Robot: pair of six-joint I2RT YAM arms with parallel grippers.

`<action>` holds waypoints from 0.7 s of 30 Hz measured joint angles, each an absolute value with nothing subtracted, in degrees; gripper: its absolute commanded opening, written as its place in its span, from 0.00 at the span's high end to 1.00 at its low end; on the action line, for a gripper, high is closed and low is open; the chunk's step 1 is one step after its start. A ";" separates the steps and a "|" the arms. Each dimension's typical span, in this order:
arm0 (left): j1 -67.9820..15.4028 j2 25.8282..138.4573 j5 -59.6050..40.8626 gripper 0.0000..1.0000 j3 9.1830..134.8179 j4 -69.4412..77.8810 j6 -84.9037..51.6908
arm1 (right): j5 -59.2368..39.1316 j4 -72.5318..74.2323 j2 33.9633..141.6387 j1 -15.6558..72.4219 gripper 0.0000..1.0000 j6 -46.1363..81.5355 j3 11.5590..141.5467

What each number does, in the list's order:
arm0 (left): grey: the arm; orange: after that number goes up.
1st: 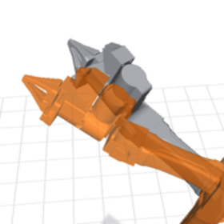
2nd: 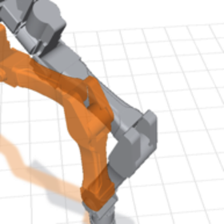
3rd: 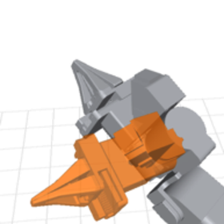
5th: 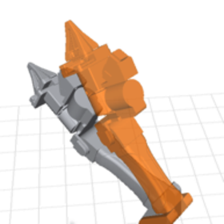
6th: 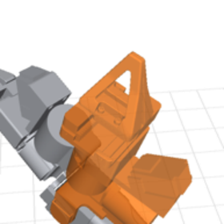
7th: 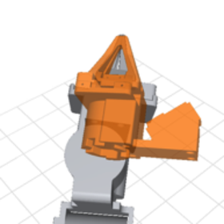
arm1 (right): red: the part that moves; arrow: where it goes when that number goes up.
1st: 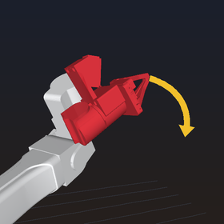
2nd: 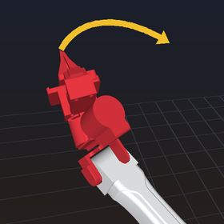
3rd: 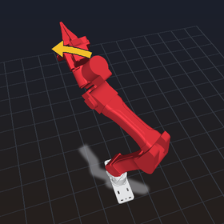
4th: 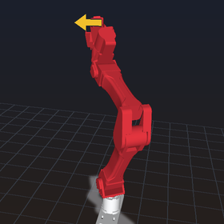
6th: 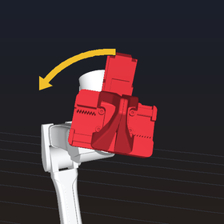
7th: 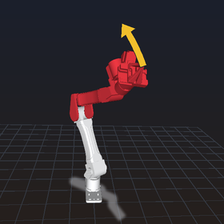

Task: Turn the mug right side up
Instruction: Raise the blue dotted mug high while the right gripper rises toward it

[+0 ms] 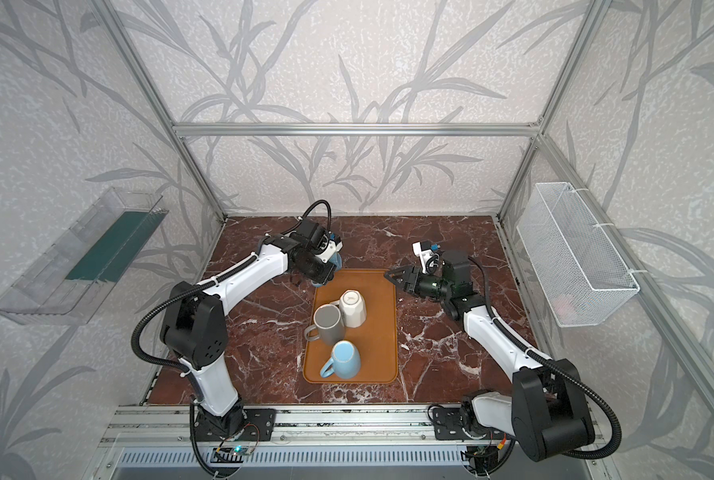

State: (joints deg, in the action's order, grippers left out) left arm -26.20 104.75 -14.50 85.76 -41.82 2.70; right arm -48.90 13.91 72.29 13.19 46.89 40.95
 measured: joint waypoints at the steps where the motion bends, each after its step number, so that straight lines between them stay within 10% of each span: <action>1: -26.20 104.75 -14.68 1.00 85.76 -41.82 2.68 | -48.90 13.91 72.29 13.19 0.50 46.89 40.95; 21: -26.20 103.57 -22.81 1.00 84.86 -35.97 -2.24 | -48.88 13.87 72.29 13.19 0.49 46.87 40.95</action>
State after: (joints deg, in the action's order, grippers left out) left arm -26.20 103.57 -22.81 84.86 -35.97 -2.24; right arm -48.88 13.87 72.29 13.19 46.87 40.95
